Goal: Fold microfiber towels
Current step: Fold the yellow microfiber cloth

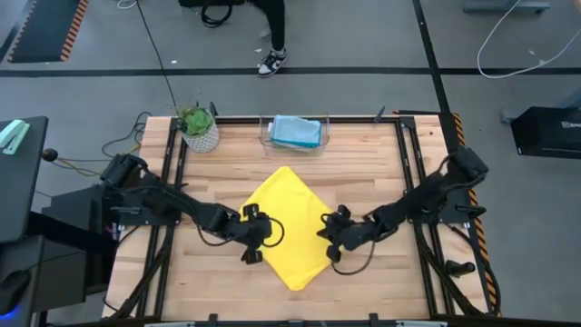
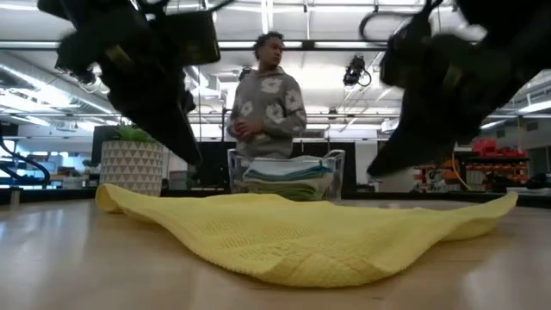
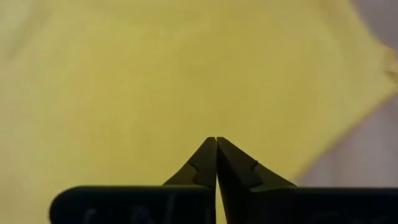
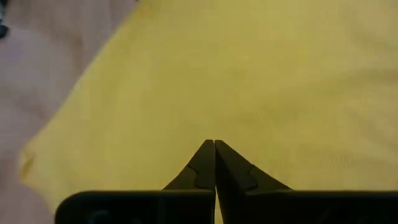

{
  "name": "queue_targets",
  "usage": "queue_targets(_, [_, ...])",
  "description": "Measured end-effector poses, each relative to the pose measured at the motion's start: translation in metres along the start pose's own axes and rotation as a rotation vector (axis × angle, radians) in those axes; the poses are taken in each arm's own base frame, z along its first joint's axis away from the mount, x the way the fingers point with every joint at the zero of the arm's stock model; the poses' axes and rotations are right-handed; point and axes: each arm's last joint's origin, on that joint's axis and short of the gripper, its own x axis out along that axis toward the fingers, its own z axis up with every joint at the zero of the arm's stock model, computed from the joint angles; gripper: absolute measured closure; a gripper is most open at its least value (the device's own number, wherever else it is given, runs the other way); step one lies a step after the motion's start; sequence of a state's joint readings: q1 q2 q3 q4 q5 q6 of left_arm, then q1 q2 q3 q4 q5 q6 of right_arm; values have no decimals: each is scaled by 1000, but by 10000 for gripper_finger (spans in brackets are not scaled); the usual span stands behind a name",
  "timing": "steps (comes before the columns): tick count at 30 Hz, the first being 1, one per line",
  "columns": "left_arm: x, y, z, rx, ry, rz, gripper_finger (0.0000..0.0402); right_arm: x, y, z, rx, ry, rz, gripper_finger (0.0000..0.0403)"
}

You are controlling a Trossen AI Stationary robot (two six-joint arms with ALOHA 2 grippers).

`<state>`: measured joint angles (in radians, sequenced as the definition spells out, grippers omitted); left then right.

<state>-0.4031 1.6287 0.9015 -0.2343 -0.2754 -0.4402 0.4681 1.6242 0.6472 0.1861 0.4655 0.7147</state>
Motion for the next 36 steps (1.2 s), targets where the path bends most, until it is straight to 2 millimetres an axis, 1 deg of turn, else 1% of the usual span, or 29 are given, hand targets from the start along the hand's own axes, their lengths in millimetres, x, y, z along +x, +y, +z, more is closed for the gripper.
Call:
queue_targets(2, [3,8,-2,21,21,24,394,12,-5,-4,8,41,-3,396])
queue_targets(5, [5,16,-2,71,40,47,391,27,-11,-12,24,111,17,393])
queue_targets(8, [7,25,-1,96,67,63,381,32,-11,-17,17,162,45,398])
queue_targets(10, [8,31,-2,96,101,71,382,30,-11,-19,-5,207,44,398])
queue_targets(14, [7,37,-11,124,206,102,395,14,-17,-20,-88,326,25,397])
queue_targets(17, [6,39,-15,143,256,113,391,-5,-27,-14,-173,398,-16,400])
queue_targets(20, [5,40,-17,174,268,113,383,-26,-40,-5,-230,445,-51,398])
queue_targets(24, [6,40,-17,224,275,103,393,-52,-47,15,-216,379,-38,398])
queue_targets(28, [5,37,-18,275,276,92,393,-70,-43,34,-164,200,7,400])
queue_targets(32, [5,21,-18,328,188,14,392,-76,-33,35,-138,115,23,400])
queue_targets(34, [6,16,-26,315,155,-68,396,-75,-25,30,-143,89,21,400])
queue_targets(36, [5,14,-39,284,135,-97,395,-73,-17,24,-151,70,12,401])
